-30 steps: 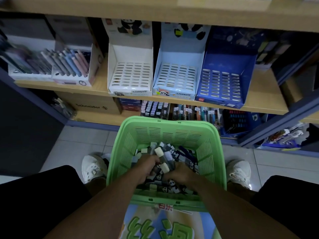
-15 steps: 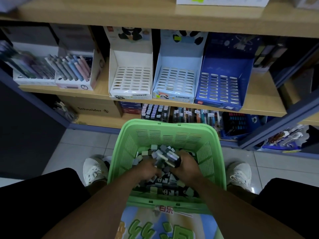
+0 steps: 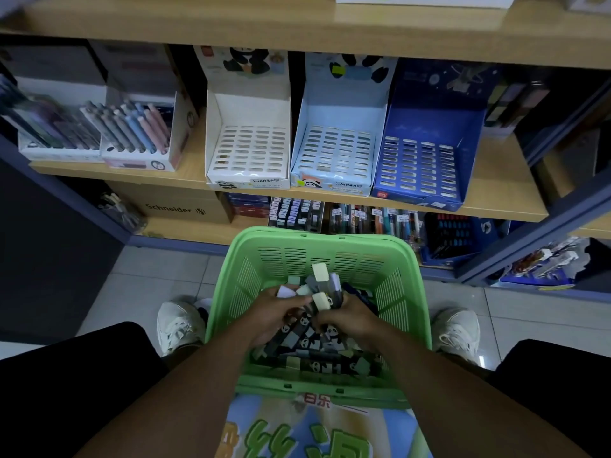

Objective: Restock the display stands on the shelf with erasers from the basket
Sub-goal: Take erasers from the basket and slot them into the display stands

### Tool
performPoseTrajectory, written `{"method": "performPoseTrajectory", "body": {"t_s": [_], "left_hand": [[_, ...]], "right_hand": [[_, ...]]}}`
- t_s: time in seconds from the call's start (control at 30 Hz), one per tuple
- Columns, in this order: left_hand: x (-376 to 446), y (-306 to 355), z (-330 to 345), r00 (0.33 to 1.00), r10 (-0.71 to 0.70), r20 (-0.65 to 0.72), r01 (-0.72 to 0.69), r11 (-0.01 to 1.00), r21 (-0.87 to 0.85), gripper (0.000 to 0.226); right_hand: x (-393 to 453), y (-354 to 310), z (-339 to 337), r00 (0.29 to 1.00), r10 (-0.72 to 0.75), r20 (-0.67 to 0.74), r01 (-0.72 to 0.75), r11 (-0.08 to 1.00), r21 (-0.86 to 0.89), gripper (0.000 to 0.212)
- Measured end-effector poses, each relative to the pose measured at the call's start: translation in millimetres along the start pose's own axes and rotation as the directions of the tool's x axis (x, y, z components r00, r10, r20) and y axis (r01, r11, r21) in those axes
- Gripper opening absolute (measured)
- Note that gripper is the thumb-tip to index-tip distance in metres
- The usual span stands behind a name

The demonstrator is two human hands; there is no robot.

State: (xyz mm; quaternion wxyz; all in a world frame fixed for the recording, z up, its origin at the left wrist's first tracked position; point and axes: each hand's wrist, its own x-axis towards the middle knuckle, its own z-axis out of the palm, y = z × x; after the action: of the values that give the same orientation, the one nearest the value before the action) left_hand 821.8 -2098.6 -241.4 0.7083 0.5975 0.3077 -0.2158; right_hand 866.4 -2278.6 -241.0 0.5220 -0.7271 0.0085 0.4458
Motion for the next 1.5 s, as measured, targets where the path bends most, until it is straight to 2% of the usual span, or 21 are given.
{"method": "performPoseTrajectory", "body": {"t_s": [0.07, 0.17, 0.27, 0.37, 0.4, 0.47, 0.63, 0.73, 0.8, 0.87, 1.07, 1.23, 1.3, 1.43, 1.47, 1.5], "left_hand": [[3.5, -2.9, 9.1, 1.0, 0.019, -0.011, -0.019, 0.999, -0.031, 0.032], [2.0, -1.4, 26.7, 0.999, -0.05, -0.015, 0.047, 0.983, -0.178, 0.031], [-1.2, 3.8, 35.9, 0.993, -0.118, 0.013, 0.116, 0.94, -0.322, 0.045], [-3.1, 4.4, 36.4, 0.992, -0.09, 0.087, 0.11, 0.955, -0.275, 0.059], [-3.1, 3.5, 36.2, 0.993, -0.079, 0.085, 0.098, 0.962, -0.254, 0.061], [-1.4, 2.3, 38.1, 0.996, -0.054, 0.073, 0.073, 0.958, -0.277, 0.054], [-2.5, 8.1, 42.7, 0.996, -0.047, -0.08, 0.013, 0.924, -0.382, 0.029], [-5.7, 14.3, 37.3, 0.988, -0.042, -0.148, -0.022, 0.912, -0.41, 0.025], [-8.4, 18.9, 32.7, 0.986, -0.051, -0.161, -0.023, 0.904, -0.427, 0.026], [-11.3, 23.4, 30.3, 0.982, -0.056, -0.18, -0.028, 0.901, -0.433, 0.027], [-27.2, 45.1, 26.1, 0.972, -0.015, -0.235, -0.061, 0.948, -0.312, 0.036], [-56.2, 75.6, 25.5, 0.996, 0.057, -0.066, -0.066, 0.987, -0.147, 0.028], [-63.9, 85.7, 23.4, 0.998, 0.065, -0.017, -0.065, 0.998, -0.005, 0.045], [-73.3, 110.0, 12.0, 0.992, 0.126, -0.021, -0.121, 0.979, 0.162, 0.102], [-79.6, 119.5, 10.7, 0.991, 0.133, -0.005, -0.129, 0.968, 0.215, 0.11], [-86.2, 129.6, 9.5, 0.987, 0.158, 0.023, -0.158, 0.956, 0.247, 0.101]], "right_hand": [[0.6, 0.3, 4.9, 0.999, 0.034, 0.03, -0.038, 0.992, 0.12, 0.035], [-0.5, -5.3, 10.9, 0.998, 0.047, 0.038, -0.054, 0.973, 0.225, 0.029], [-0.4, -15.0, 16.9, 0.997, 0.062, 0.055, -0.073, 0.97, 0.23, 0.041], [-3.6, -25.8, 19.5, 1.0, 0.022, 0.001, -0.022, 0.989, 0.145, 0.026], [-3.7, -27.1, 18.9, 1.0, -0.006, -0.008, 0.006, 0.993, 0.114, 0.027], [-2.9, -30.0, 18.7, 0.998, -0.055, -0.023, 0.056, 0.998, 0.038, 0.033], [-9.5, -47.7, 20.7, 0.989, -0.143, 0.037, 0.146, 0.98, -0.133, 0.02], [-13.5, -54.0, 18.1, 0.991, -0.081, 0.107, 0.085, 0.996, -0.034, 0.02], [-17.7, -55.3, 13.3, 0.995, -0.013, 0.102, 0.006, 0.998, 0.068, 0.019], [-22.6, -57.6, 7.7, 0.997, 0.016, 0.07, -0.022, 0.996, 0.086, 0.023], [-38.7, -75.1, -16.7, 0.999, -0.041, -0.003, 0.041, 0.995, -0.091, 0.03], [-54.2, -97.5, -45.9, 0.993, -0.093, -0.066, 0.093, 0.996, -0.001, 0.029], [-60.0, -106.6, -51.7, 0.988, -0.122, -0.095, 0.116, 0.991, -0.065, 0.026], [-69.6, -130.4, -56.6, 0.981, -0.187, -0.058, 0.165, 0.949, -0.27, 0.018], [-71.3, -136.4, -58.9, 0.978, -0.202, -0.056, 0.176, 0.936, -0.305, 0.018], [-75.0, -144.2, -60.6, 0.975, -0.217, -0.04, 0.192, 0.924, -0.332, 0.015]]}}
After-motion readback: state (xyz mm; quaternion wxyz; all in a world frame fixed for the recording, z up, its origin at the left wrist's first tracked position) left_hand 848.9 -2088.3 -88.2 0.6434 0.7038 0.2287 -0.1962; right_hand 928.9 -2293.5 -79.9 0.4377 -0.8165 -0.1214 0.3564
